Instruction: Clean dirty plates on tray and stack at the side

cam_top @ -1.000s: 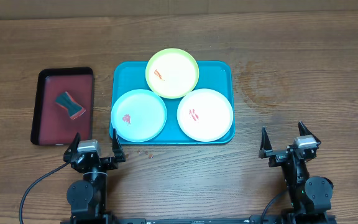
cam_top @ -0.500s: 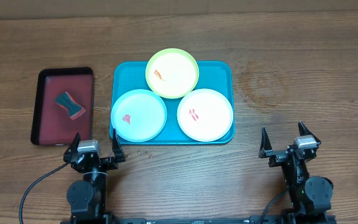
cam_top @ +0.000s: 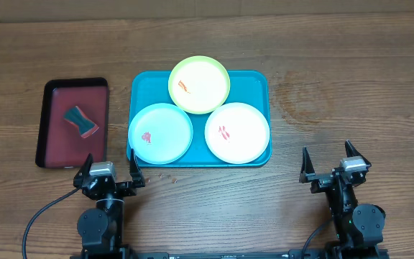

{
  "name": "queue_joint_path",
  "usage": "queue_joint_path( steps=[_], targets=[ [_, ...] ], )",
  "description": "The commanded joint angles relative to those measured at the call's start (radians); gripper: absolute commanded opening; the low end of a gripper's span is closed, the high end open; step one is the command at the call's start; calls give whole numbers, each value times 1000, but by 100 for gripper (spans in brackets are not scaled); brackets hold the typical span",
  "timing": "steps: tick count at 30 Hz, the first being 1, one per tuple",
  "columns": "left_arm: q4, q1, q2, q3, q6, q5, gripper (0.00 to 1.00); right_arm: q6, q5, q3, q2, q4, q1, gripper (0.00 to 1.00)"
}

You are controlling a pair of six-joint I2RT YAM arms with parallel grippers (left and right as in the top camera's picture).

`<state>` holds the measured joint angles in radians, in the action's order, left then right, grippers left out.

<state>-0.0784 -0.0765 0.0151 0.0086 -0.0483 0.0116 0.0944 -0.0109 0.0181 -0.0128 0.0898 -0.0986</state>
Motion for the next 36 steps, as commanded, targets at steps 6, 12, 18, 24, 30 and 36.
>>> queue_joint_path(
  steps=[6, 12, 18, 24, 30, 36],
  targets=[
    [1, -2, -10, -4, 19, -5, 100, 5, 10, -10, 8, -6, 5, 100],
    [33, -2, -10, -3, -128, -185, 100, 5, 10, -10, 8, -6, 5, 100],
    [116, -2, -10, -3, -622, -592, 100, 5, 10, -10, 8, -6, 5, 100],
    [462, -2, -10, 0, -638, -637, 100, 5, 10, -10, 8, -6, 5, 100],
    [414, -2, 4, 163, -457, -468, 100, 5, 10, -10, 8, -6, 5, 100],
    [-64, -2, 218, 576, -242, -179, 100, 5, 10, -10, 8, -6, 5, 100]
  ],
)
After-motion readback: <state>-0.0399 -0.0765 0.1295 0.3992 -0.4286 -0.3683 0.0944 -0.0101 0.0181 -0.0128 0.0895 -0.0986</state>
